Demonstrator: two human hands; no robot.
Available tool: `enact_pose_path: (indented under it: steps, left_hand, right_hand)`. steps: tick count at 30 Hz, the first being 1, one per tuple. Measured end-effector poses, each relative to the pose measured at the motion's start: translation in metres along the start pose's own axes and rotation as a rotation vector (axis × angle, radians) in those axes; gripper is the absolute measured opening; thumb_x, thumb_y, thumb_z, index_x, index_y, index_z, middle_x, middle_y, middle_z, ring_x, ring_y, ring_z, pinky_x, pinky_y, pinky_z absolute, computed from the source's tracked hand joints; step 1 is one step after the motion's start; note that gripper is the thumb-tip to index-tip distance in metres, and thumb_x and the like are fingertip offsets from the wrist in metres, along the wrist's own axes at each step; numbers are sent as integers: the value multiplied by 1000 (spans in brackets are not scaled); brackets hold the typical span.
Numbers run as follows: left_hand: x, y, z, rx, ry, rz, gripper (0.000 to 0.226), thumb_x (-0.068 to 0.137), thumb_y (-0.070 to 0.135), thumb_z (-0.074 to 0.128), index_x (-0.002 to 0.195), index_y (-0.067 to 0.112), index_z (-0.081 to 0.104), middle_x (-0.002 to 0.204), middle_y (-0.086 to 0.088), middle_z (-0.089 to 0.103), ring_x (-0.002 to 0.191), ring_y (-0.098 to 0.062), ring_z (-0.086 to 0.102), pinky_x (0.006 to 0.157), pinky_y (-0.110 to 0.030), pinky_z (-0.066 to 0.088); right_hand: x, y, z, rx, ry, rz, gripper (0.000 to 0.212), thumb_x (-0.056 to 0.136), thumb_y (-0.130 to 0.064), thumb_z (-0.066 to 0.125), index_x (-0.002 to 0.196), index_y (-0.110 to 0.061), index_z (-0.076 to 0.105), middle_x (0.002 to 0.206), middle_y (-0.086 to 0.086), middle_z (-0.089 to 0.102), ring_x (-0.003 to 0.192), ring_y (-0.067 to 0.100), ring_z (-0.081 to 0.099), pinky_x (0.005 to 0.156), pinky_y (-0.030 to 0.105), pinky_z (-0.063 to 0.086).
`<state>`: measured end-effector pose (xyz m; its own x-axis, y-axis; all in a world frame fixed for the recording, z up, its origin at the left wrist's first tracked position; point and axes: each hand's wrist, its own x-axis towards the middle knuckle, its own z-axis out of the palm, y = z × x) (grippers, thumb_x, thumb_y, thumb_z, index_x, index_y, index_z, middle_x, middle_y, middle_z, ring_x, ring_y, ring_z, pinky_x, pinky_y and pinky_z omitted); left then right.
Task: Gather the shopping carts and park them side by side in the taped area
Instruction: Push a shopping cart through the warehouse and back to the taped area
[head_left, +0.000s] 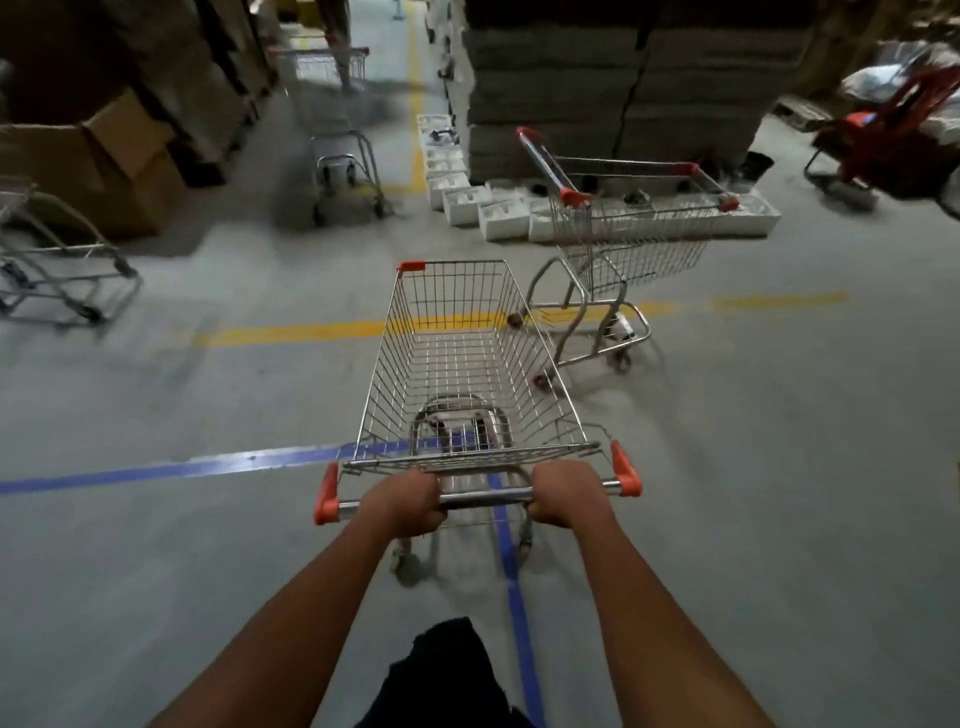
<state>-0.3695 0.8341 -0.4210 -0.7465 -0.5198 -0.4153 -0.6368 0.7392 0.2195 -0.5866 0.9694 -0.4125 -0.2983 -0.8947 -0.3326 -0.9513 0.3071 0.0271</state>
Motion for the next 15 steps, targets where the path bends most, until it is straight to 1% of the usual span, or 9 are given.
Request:
enact_pose_path:
  steps: [3,6,9,12,13,15]
  left_hand:
    - [28,2,-7,2,-11,-43,20,86,41,57,86,22,64,85,1,64,77,-15,63,73,-34,57]
    - [59,-3,-18,-22,-22,-95,17,87,40,59,78,26,60,78,4,61,73,-12,63,71,-32,58]
    - [90,-11,-35,-48,-4,-150,19,86,41,59,81,24,65,81,4,62,76,-13,64,73,-34,59]
    - [121,-20,-52,-63,3,-189,23,84,42,56,85,21,67,80,3,63,77,-17,65,70,-34,57]
    - [137,-24,-60,-63,10,-213,24,84,41,56,86,20,68,81,2,64,77,-18,65,70,-33,56]
    - [146,-21,-70,-59,7,-222,23,86,39,57,87,19,68,84,-1,67,78,-20,66,70,-33,56]
  right_hand:
    - [34,23,-9,-16,-27,-68,21,81,-41,66,91,-23,66,80,-1,63,72,21,61,67,33,51]
    - [74,43,-18,-63,-22,-170,20,84,-40,63,91,-22,66,78,-2,60,71,20,60,68,34,52]
    - [120,57,-30,-89,4,-231,20,85,-40,61,92,-22,66,81,1,64,71,22,60,69,35,52]
    - [162,67,-46,-92,15,-270,21,85,-40,61,93,-22,66,82,1,64,72,23,61,69,35,54]
    - [184,74,-52,-100,9,-292,21,86,-41,61,94,-22,66,83,1,64,73,23,62,68,34,53]
    - [198,80,-61,-109,13,-315,22,86,-42,60,96,-23,66,86,1,65,76,24,63,67,34,50]
